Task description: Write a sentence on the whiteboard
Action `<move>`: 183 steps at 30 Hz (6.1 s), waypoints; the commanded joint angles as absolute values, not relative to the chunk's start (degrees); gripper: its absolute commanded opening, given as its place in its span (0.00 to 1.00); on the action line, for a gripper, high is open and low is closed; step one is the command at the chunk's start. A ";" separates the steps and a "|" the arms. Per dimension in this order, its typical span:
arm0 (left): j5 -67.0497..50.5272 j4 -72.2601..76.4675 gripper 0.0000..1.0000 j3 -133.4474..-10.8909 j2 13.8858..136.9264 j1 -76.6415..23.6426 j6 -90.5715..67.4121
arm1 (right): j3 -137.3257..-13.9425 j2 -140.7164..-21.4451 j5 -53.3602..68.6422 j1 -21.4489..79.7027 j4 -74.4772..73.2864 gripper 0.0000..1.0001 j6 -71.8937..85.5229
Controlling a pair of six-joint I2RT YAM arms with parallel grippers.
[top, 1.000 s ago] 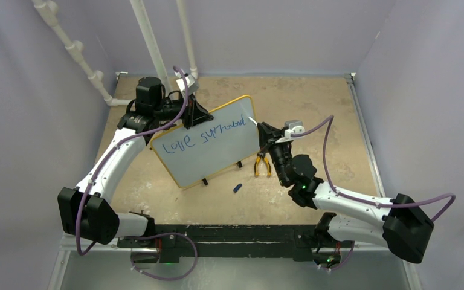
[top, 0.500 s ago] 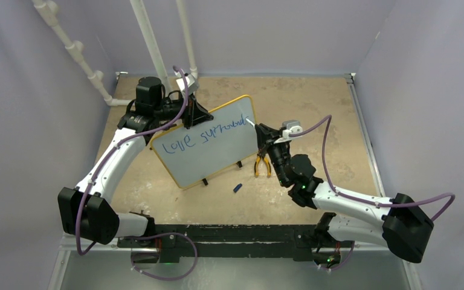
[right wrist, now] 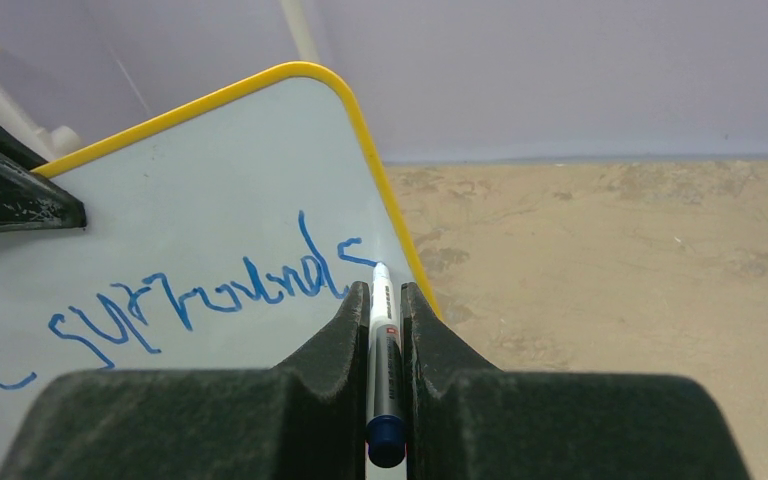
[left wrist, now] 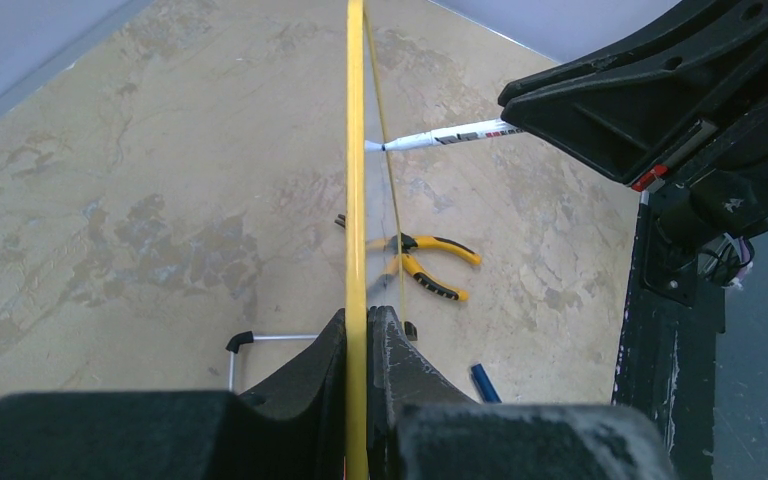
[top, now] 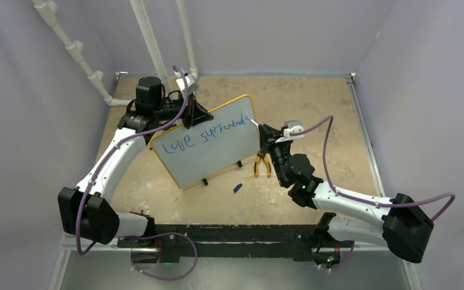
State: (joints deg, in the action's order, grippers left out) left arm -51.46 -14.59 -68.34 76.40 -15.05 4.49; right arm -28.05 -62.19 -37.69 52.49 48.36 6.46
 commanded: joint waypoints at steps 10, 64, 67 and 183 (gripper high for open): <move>-52.31 -19.37 0.00 -65.13 78.83 -15.64 6.16 | -29.06 -62.05 -39.57 52.29 46.28 0.00 8.48; -16.91 -17.32 0.77 -64.79 60.70 -15.29 -6.19 | -25.77 -37.27 -25.42 52.30 25.70 0.00 15.82; -11.84 -20.51 0.77 -65.62 57.90 -15.29 -8.86 | -26.17 -37.40 -23.56 52.29 25.64 0.00 15.91; -6.88 -16.36 0.46 -38.17 24.96 -15.29 -8.53 | -41.25 -91.53 -33.85 75.76 56.77 0.00 13.95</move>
State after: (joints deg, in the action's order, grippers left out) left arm -5.45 -18.48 -38.33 25.10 -15.22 -8.78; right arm -39.59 -90.70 -33.54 75.83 57.49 13.10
